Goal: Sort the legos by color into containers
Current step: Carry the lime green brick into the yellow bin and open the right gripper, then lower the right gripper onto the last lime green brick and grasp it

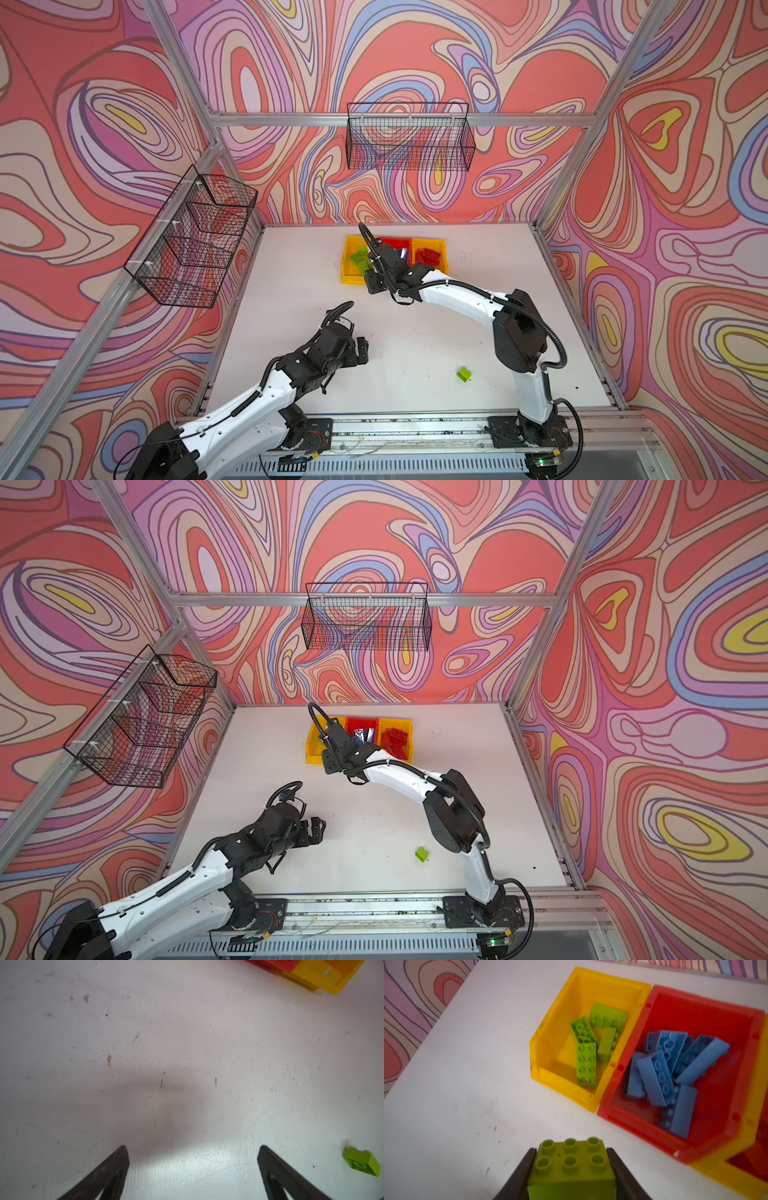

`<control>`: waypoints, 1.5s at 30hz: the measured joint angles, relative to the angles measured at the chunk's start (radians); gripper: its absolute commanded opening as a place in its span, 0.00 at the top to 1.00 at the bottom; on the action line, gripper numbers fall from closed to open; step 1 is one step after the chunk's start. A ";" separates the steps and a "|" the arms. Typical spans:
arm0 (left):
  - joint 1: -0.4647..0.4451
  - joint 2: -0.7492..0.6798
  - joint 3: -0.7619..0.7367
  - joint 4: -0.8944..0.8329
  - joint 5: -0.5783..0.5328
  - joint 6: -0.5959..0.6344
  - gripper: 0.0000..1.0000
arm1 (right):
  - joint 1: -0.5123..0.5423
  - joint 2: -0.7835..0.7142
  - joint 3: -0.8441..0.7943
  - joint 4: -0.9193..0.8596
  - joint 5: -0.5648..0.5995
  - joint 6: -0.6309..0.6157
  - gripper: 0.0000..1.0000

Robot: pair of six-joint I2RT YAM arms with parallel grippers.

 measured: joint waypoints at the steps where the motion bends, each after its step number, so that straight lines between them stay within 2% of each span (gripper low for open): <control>1: 0.014 -0.001 -0.001 -0.005 0.002 0.001 0.00 | -0.011 0.037 0.052 0.003 -0.010 -0.017 0.56; 6: 0.068 -0.007 -0.001 -0.011 0.005 0.002 0.00 | -0.057 0.232 0.321 0.006 -0.043 -0.096 0.55; 10: 0.096 -0.005 -0.001 -0.017 0.005 0.003 0.00 | -0.078 0.385 0.520 0.010 -0.060 -0.134 0.50; 12: 0.106 0.001 -0.001 -0.021 0.005 0.004 0.00 | -0.086 0.440 0.580 0.014 -0.068 -0.144 0.39; 14: 0.115 0.011 0.000 -0.026 0.007 0.010 0.00 | -0.094 0.478 0.611 0.019 -0.081 -0.157 0.20; 15: 0.119 0.016 0.000 -0.030 0.008 0.013 0.00 | -0.098 0.493 0.621 0.024 -0.089 -0.159 0.13; 20: 0.128 0.021 0.001 -0.037 0.013 0.021 0.00 | -0.114 0.486 0.589 0.066 -0.129 -0.166 0.07; 24: 0.128 0.015 0.001 -0.036 0.032 0.021 0.00 | -0.118 0.375 0.451 0.090 -0.144 -0.166 0.07; 29: 0.128 -0.043 0.000 -0.034 0.067 0.020 0.00 | -0.115 0.121 0.200 0.098 -0.139 -0.147 0.09; 37: 0.128 -0.131 -0.044 0.006 0.151 0.016 0.00 | -0.095 -0.417 -0.449 0.097 -0.054 -0.036 0.13; 42: 0.121 -0.092 -0.068 0.060 0.214 0.003 0.00 | -0.025 -0.658 -0.834 -0.008 0.008 0.091 0.15; 45: 0.082 -0.076 -0.068 0.087 0.222 -0.006 0.00 | 0.038 -0.782 -0.986 -0.086 0.031 0.181 0.17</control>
